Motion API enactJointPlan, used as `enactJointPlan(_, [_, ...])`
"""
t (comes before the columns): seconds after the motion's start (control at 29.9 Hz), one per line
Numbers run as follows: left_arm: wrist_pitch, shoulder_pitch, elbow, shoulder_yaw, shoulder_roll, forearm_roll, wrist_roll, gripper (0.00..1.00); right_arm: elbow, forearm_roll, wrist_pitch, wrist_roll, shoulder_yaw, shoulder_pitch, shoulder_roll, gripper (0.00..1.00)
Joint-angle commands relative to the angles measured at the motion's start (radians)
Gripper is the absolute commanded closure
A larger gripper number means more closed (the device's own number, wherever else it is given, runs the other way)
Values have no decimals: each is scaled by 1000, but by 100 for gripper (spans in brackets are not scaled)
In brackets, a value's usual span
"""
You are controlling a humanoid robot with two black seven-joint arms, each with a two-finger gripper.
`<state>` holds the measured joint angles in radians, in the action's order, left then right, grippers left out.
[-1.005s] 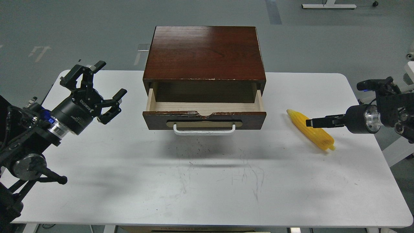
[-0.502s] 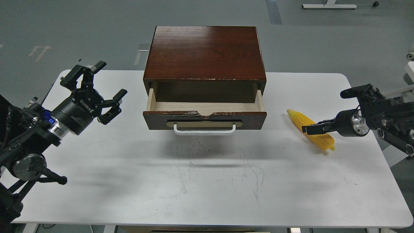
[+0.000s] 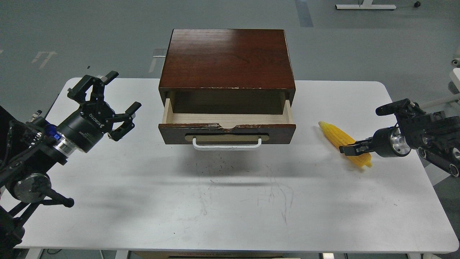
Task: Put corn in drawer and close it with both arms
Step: 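Lower the right gripper onto the corn cob and close on it, then lift the corn cob and carry it over the open drawer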
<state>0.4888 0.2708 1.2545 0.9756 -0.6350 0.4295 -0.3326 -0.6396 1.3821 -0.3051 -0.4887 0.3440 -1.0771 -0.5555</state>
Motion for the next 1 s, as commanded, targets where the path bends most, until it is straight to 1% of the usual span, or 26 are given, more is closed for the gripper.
enactJointPlan(0.0, [0, 1, 0, 0, 0, 2, 3, 0, -6, -2, -2, 0, 1, -1, -3, 81])
enactJointPlan(0.03, [0, -1, 0, 0, 0, 8, 3, 0, -9, -2, -2, 0, 1, -6, -4, 92])
enactJointPlan(0.07, [0, -1, 0, 0, 0, 12, 3, 0, -9, -2, -3, 0, 0, -9, -7, 95])
enactJointPlan(0.1, [0, -1, 0, 0, 0, 21, 1, 0, -9, -3, -3, 0, 0, -15, -7, 96])
enactJointPlan(0.2, [0, 1, 0, 0, 1, 41, 1, 0, -25, -9, -5, 0, 0, -58, -14, 96])
enactJointPlan(0.33, [0, 1, 0, 0, 1, 41, 3, 0, -92, -12, -5, 0, -8, -154, -56, 96])
enactJointPlan(0.54, [0, 5, 0, 11, -3, 38, -3, 0, -110, -12, -6, 0, -5, -317, -50, 96])
enactJointPlan(0.6, [0, 7, 0, 15, -6, 34, -3, 0, -143, -11, -9, 0, -3, -378, -49, 96])
enactJointPlan(0.77, [0, 8, 2, 18, -20, 28, -6, 0, -212, -3, -12, 0, 4, -504, -12, 95])
enactJointPlan(0.9, [0, 11, 2, 20, -20, 28, -6, 0, -305, -2, -12, 0, 82, -633, 46, 95])
enactJointPlan(0.97, [0, 11, 2, 22, -20, 28, -8, 0, -342, -2, -12, 0, 102, -665, 55, 95])
